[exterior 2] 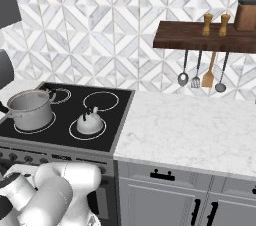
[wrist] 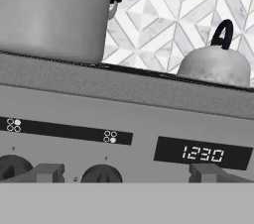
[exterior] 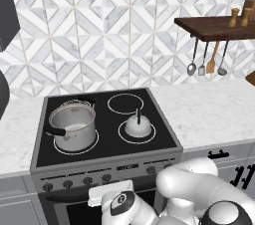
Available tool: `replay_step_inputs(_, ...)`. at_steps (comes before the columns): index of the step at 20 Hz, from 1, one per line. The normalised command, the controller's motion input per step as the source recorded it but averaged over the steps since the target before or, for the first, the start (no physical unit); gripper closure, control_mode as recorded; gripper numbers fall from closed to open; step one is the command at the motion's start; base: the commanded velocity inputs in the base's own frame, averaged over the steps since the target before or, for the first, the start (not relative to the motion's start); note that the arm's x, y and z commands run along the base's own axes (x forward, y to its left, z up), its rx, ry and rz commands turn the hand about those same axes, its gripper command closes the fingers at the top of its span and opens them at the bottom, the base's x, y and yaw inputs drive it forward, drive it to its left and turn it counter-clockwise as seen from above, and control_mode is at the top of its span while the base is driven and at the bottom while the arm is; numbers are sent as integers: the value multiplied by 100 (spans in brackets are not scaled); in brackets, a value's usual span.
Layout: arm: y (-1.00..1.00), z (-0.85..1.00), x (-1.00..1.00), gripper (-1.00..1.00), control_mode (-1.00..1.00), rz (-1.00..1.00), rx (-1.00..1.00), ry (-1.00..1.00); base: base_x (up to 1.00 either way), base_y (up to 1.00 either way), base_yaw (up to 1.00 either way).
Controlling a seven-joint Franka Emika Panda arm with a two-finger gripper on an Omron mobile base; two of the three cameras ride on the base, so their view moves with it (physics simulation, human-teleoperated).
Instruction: Pick the kettle from the counter and place it on a stove burner. Then turn the burner on.
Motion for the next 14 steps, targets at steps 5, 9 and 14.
replay_step_inputs(5, 0, -24, 28, -100, -100, 0, 0, -7, 0, 0, 0)
replay_step_inputs(9, -1, -10, 24, -100, -100, 0, 0, -1, 0, 0, 0)
replay_step_inputs(14, 0, -21, 27, -100, -100, 0, 0, 0, 0, 0, 0)
